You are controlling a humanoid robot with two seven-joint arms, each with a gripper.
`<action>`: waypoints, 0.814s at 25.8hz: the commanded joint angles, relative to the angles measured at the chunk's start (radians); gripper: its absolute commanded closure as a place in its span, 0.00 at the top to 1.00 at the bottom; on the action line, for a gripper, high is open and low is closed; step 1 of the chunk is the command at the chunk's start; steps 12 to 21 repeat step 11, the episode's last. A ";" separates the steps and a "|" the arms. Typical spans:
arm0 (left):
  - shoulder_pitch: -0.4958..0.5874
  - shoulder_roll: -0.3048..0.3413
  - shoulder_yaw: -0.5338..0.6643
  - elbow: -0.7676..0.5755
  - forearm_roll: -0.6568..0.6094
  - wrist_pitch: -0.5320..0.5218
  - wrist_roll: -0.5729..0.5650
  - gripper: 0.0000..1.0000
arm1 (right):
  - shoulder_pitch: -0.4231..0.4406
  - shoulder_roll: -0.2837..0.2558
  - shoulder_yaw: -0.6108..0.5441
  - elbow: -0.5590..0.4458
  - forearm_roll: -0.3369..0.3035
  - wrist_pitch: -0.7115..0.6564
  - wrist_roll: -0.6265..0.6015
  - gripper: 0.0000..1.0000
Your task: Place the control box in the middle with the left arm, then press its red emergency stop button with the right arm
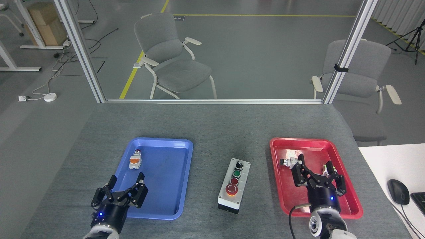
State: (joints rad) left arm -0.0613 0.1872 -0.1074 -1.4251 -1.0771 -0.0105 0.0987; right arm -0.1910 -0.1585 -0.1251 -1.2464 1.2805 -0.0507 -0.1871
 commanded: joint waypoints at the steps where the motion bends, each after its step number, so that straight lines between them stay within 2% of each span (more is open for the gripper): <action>1: 0.000 0.000 0.000 0.000 0.000 0.000 -0.002 0.99 | 0.044 0.005 -0.004 -0.042 0.000 -0.001 0.008 0.99; 5: 0.000 0.000 0.000 0.000 0.000 0.000 -0.002 0.99 | 0.076 0.005 -0.004 -0.068 0.000 -0.009 0.006 0.99; 21: 0.000 0.000 0.000 0.000 0.000 0.000 -0.001 0.99 | 0.078 0.005 -0.004 -0.071 0.000 -0.011 0.008 0.99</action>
